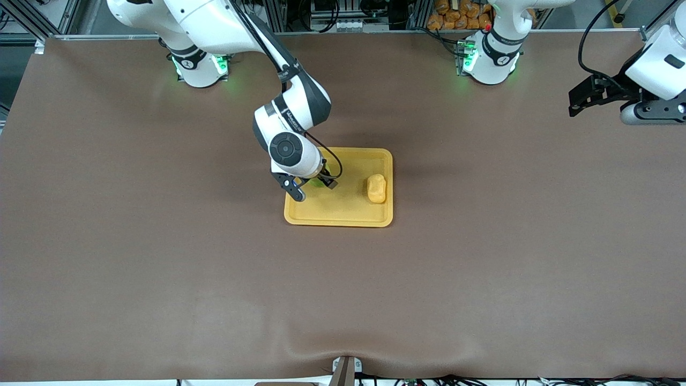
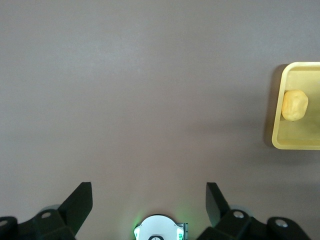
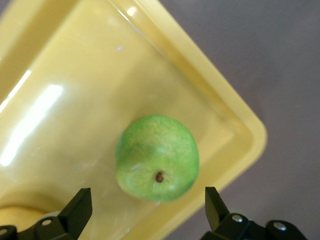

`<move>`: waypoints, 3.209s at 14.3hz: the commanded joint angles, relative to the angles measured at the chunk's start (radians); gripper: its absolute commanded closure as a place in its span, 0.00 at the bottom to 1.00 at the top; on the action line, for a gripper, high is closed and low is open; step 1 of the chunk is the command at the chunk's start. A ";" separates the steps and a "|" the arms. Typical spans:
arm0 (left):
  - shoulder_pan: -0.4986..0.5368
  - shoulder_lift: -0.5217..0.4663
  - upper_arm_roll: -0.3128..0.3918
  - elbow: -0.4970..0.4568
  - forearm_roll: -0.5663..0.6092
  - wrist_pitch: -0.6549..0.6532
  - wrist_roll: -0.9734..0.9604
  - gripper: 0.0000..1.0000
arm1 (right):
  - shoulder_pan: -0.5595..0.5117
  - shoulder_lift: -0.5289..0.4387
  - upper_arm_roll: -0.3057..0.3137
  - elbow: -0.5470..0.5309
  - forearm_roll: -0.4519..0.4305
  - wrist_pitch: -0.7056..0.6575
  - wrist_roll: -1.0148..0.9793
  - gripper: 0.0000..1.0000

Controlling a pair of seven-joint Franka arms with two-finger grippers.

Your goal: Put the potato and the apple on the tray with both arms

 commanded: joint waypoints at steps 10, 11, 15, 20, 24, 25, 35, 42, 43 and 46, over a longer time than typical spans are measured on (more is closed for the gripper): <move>0.025 0.021 0.001 0.031 -0.059 -0.013 -0.016 0.00 | -0.343 -0.039 0.012 0.432 -0.025 -0.406 -0.142 0.00; 0.025 0.021 0.001 0.033 -0.059 -0.013 -0.016 0.00 | -0.379 -0.054 0.015 0.440 -0.025 -0.441 -0.152 0.00; 0.024 0.021 0.001 0.033 -0.056 -0.013 -0.002 0.00 | -0.437 -0.122 0.013 0.437 -0.098 -0.488 -0.216 0.00; 0.024 0.010 -0.008 0.024 -0.059 -0.014 -0.021 0.00 | -0.540 -0.191 0.012 0.432 -0.112 -0.610 -0.510 0.00; 0.021 0.009 -0.009 0.019 -0.060 -0.013 -0.047 0.00 | -0.546 -0.258 0.013 0.424 -0.254 -0.673 -0.710 0.00; 0.021 0.009 -0.011 0.019 -0.060 -0.013 -0.053 0.00 | -0.563 -0.277 0.012 0.414 -0.261 -0.696 -0.756 0.00; 0.018 0.005 -0.017 0.005 -0.060 -0.013 -0.058 0.00 | -0.727 -0.499 0.012 0.248 -0.347 -0.695 -1.267 0.00; 0.022 0.012 -0.016 0.016 -0.060 -0.011 -0.042 0.00 | -0.764 -0.654 0.013 0.041 -0.385 -0.591 -1.480 0.00; 0.022 0.012 -0.016 0.016 -0.060 -0.013 -0.048 0.00 | -0.764 -0.653 0.013 0.042 -0.385 -0.585 -1.480 0.00; 0.021 0.019 -0.016 0.036 -0.059 -0.013 -0.055 0.00 | -0.766 -0.644 0.013 0.056 -0.380 -0.558 -1.480 0.00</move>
